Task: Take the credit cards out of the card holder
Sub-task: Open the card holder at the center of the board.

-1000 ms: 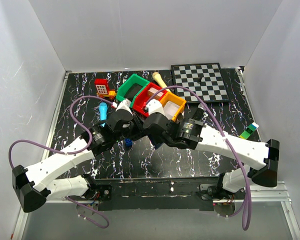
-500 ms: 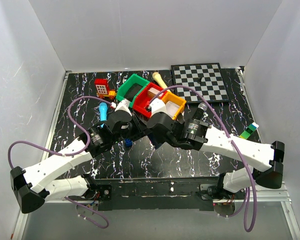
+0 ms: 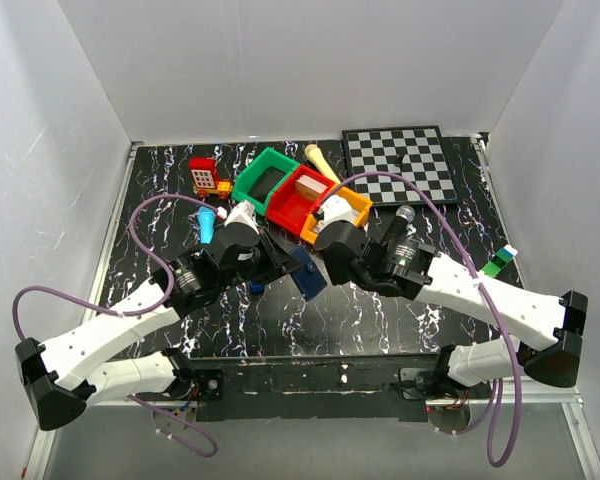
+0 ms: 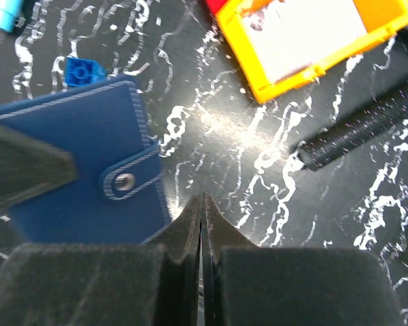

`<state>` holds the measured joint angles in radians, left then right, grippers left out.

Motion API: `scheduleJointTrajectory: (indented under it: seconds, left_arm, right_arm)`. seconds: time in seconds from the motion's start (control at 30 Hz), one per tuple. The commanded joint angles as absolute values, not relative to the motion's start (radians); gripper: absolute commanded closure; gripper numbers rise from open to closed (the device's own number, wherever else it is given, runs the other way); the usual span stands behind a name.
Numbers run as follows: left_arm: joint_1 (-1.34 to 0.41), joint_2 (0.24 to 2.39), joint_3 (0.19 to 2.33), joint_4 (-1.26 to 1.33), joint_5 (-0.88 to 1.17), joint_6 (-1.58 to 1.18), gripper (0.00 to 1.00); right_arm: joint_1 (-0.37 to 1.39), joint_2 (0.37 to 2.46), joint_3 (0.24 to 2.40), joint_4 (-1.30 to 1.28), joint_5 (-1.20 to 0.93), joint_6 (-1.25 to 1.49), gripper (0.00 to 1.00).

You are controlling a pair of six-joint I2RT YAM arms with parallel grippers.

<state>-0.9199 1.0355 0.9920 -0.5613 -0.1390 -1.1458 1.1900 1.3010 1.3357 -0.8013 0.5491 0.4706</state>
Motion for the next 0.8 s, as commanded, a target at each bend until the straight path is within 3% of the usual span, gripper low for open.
scheduleJointTrajectory:
  seconds: [0.0,0.23,0.4,0.53,0.77]
  left_arm:
    - [-0.919,0.985,1.005,-0.572,-0.161,-1.147,1.00]
    - [-0.917,0.985,1.000,-0.568,-0.153,-1.146,1.00]
    - [-0.917,1.011,1.023,-0.594,-0.155,-1.149,1.00]
    - [-0.917,1.043,1.048,-0.620,-0.155,-1.155,1.00]
    - [-0.917,1.074,1.088,-0.629,-0.155,-1.151,1.00]
  right_arm:
    - [1.158,1.264,1.309,-0.819,0.540,0.471,0.99]
    - [1.154,1.230,1.279,-0.769,0.482,0.447,0.99]
    - [1.155,1.198,1.267,-0.692,0.434,0.425,0.64]
    - [1.172,1.238,1.313,-0.715,0.451,0.416,0.56]
    - [1.232,1.348,1.411,-0.758,0.523,0.410,0.52]
